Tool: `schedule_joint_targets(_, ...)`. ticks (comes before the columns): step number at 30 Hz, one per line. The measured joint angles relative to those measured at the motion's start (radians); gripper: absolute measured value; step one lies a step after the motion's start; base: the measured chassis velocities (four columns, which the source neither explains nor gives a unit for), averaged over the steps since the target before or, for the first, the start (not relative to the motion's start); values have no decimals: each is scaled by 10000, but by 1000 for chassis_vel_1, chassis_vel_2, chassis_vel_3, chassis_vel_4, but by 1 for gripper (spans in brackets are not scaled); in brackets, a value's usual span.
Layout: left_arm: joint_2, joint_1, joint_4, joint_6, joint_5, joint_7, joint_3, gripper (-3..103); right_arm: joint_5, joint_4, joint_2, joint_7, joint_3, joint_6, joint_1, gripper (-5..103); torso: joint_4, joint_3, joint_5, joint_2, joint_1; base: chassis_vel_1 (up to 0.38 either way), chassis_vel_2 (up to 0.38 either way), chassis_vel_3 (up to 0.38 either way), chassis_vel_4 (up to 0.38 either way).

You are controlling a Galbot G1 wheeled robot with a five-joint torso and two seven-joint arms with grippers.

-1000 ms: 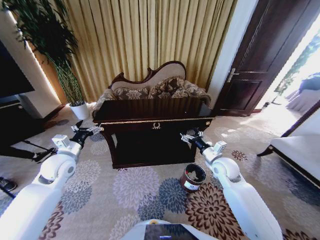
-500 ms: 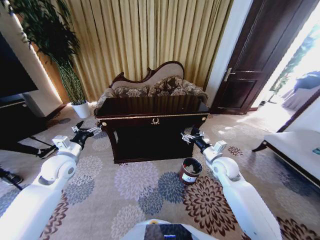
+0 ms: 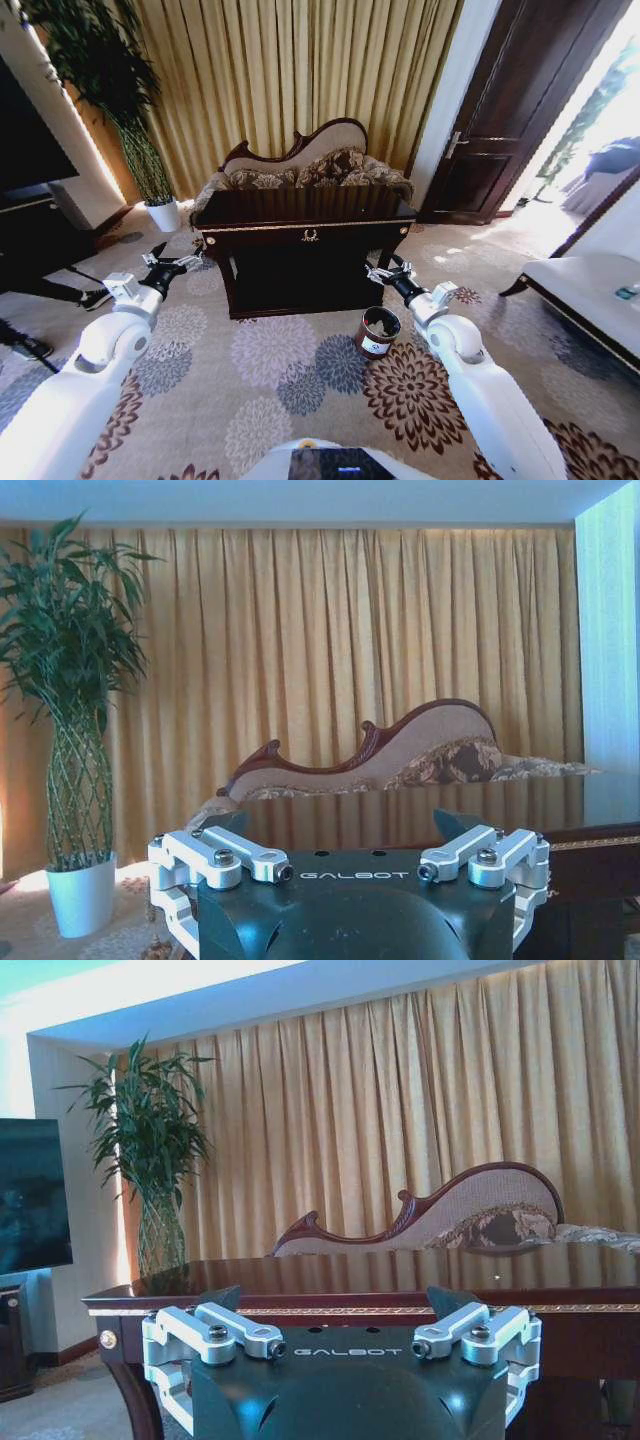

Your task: Move to the front of the table and place the trash on the table into the trash bin.

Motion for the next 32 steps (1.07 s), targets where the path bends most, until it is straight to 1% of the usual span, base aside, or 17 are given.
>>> schedule_joint_targets(21, -80, 132, -141, -35, 18, 42, -23, 100, 22, 137, 33, 0, 165, 48, -107, 100, 0, 0, 0, 1, -2, 121, -118, -118, 122)
schedule_joint_targets(24, -127, 162, -160, -36, 36, 42, 2, 100, -25, 117, 121, 0, 157, 167, -107, 100, 0, -2, 0, 2, -3, 87, -93, -50, 71)
schedule_joint_targets(32, -136, 270, -203, -55, 68, 42, -11, 100, -83, 20, 354, 0, 89, 169, -111, 100, 1, 2, -1, 0, 1, 28, -25, -16, 15)
